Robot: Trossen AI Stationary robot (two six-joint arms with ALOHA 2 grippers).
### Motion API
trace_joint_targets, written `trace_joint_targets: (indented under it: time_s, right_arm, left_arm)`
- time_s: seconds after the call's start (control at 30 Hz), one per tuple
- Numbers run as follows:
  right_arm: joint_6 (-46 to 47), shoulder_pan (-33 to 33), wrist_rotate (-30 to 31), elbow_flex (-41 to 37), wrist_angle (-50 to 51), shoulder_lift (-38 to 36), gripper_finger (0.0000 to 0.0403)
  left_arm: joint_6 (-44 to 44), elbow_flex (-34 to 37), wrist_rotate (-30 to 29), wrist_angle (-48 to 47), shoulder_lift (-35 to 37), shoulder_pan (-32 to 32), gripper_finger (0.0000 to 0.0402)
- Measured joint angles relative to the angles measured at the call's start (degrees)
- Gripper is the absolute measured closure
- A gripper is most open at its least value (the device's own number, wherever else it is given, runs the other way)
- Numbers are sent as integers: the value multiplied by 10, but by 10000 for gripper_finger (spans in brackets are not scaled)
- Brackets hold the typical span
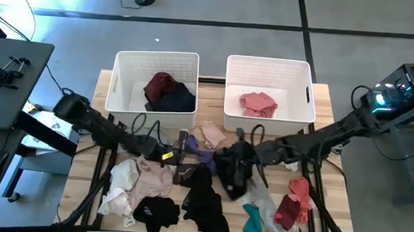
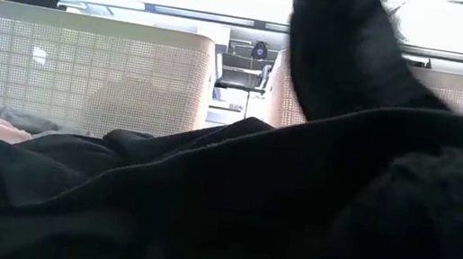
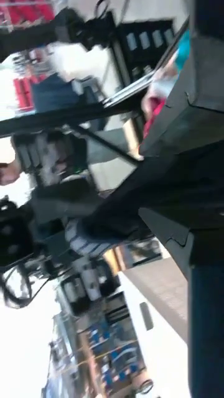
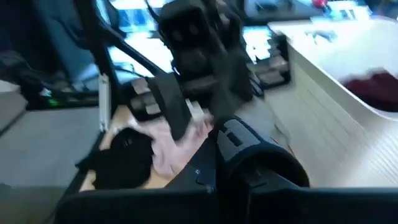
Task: Sort clothes
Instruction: Put the black boxer into the left white laundry bin
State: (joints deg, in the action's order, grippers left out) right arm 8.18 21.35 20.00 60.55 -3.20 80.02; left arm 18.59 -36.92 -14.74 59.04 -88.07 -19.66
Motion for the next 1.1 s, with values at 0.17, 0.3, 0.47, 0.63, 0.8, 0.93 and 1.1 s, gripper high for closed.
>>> trace_joint_targets:
  time_s: [0.17, 0.3, 0.47, 0.63, 0.8, 0.93, 1.1]
  right_arm:
    - [-46, -23, -37, -3, -96, 47, 402]
    - [-66, -27, -38, -3, -141, 71, 402]
    - [-67, -27, -42, -2, -149, 79, 402]
    - [-67, -26, -42, -2, -150, 79, 402]
    - [-59, -26, -42, -2, -143, 79, 377]
    - [-18, -26, -42, -2, -120, 78, 325]
    - [0, -26, -42, -2, -60, 55, 264]
  left_arm:
    - [-22, -24, 1, 58, -58, 19, 240]
    - [-80, -50, 9, 60, -90, 31, 206]
    - [-138, -62, 6, 49, -111, 45, 185]
    - [-139, -63, 7, 35, -110, 48, 209]
    - [-139, -63, 51, 12, -110, 48, 277]
    - [-139, -63, 59, -10, -110, 48, 337]
    - [-139, -63, 59, -31, -110, 48, 394]
